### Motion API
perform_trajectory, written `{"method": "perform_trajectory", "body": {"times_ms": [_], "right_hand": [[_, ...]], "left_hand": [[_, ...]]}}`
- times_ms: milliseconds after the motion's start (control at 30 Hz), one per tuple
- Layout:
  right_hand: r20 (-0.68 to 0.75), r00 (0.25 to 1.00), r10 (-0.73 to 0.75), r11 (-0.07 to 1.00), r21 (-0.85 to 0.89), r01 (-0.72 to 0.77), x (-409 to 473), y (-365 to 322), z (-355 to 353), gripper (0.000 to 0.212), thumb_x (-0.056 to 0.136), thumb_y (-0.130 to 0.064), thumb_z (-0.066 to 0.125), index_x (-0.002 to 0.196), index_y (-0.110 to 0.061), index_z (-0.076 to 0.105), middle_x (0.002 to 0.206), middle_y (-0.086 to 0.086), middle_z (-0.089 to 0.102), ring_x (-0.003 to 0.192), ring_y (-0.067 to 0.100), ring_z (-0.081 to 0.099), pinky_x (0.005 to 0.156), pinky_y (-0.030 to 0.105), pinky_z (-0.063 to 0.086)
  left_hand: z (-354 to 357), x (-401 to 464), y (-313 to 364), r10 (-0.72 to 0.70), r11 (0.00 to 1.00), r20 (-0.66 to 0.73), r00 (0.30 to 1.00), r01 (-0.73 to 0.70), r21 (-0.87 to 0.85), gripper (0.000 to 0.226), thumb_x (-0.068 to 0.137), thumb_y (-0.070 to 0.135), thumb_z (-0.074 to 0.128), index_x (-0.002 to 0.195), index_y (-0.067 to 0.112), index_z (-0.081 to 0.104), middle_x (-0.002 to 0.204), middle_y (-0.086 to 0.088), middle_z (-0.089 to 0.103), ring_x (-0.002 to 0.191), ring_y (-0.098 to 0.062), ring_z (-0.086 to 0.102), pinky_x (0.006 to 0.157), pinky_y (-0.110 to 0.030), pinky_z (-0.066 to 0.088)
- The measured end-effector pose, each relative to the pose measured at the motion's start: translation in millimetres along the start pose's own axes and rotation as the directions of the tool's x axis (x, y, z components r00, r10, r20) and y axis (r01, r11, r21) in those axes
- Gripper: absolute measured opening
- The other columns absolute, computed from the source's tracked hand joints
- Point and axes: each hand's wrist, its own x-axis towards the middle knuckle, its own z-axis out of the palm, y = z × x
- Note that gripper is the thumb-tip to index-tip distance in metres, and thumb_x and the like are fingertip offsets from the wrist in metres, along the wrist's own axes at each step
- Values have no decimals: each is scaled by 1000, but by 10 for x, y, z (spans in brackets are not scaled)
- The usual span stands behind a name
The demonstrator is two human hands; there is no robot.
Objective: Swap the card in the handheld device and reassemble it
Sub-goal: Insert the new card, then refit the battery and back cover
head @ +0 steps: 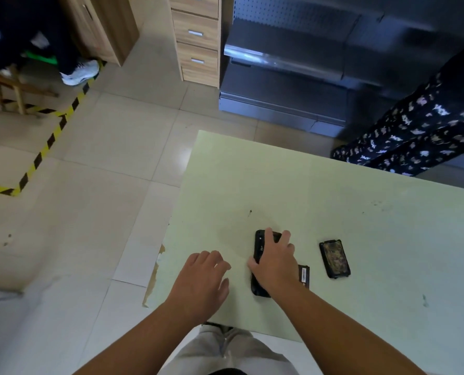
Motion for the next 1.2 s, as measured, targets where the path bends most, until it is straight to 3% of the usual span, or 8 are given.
{"method": "perform_trajectory", "body": {"times_ms": [333, 467, 533, 633, 800, 900, 1033, 1200], "right_hand": [[-10, 994, -105, 993, 51, 106, -276, -70, -565, 75, 82, -47, 69, 143, -24, 34, 135, 8, 31, 112, 29, 48, 69, 34, 48], [-42, 981, -187, 977, 98, 191, -502, -109, -861, 77, 78, -53, 70, 142, -30, 33, 133, 4, 29, 113, 28, 49, 72, 34, 49], [-44, 981, -189, 975, 107, 193, -573, -115, -931, 75, 78, -52, 71, 140, -32, 34, 131, 3, 29, 111, 26, 50, 78, 36, 54], [-45, 980, -195, 974, 108, 199, -650, -67, -948, 73, 81, -51, 71, 141, -31, 34, 132, 4, 30, 113, 28, 51, 83, 40, 57], [-62, 958, -279, 927, 244, 286, -542, 341, -989, 76, 90, -63, 58, 154, -31, 37, 147, -4, 39, 130, 19, 50, 103, 43, 52], [-219, 835, -505, 861, -58, 505, -295, 892, -1061, 50, 95, -29, 67, 143, -19, 57, 145, -1, 55, 132, 19, 51, 104, 43, 52], [296, 548, -782, 379, -472, 796, -11, 1423, -679, 60, 87, 1, 68, 144, -15, 58, 154, 8, 53, 142, 31, 50, 118, 47, 40], [401, 394, -827, 189, -461, 867, 146, 1456, -319, 47, 88, -8, 62, 133, -16, 61, 143, 4, 60, 130, 30, 57, 110, 43, 48]], "left_hand": [[89, -33, -44, -253, 893, 124, 960, 281, -351, 29, 102, 37, 54, 121, 22, 69, 119, 3, 67, 109, -17, 62, 96, -34, 46], [22, 251, 311, -329, 223, 454, 828, 535, -815, 49, 107, 52, 31, 118, 24, 70, 117, 1, 75, 113, -20, 66, 96, -38, 50], [2, 378, 495, -165, -183, 532, 831, 504, -844, 63, 105, 60, 23, 125, 25, 71, 123, -2, 76, 119, -20, 67, 100, -45, 50], [13, 494, 661, -78, -481, 566, 821, 466, -743, 70, 100, 69, 22, 125, 28, 73, 130, -12, 72, 122, -27, 66, 93, -46, 56], [133, 520, 699, -58, -516, 622, 781, 510, -689, 71, 92, 76, 37, 126, 24, 72, 123, -11, 75, 107, -29, 71, 97, -51, 55], [209, 479, 580, -61, -529, 579, 813, 466, -710, 77, 94, 74, 35, 125, 15, 73, 121, -13, 76, 105, -33, 66, 115, -59, 37], [266, 381, 456, -74, -580, 559, 826, 420, -698, 76, 93, 71, 37, 126, 12, 72, 123, -12, 74, 102, -31, 69, 111, -56, 41], [241, 273, 375, -129, -609, 539, 832, 363, -705, 73, 98, 65, 32, 123, 11, 73, 123, -11, 73, 99, -32, 69, 103, -53, 48]]}}
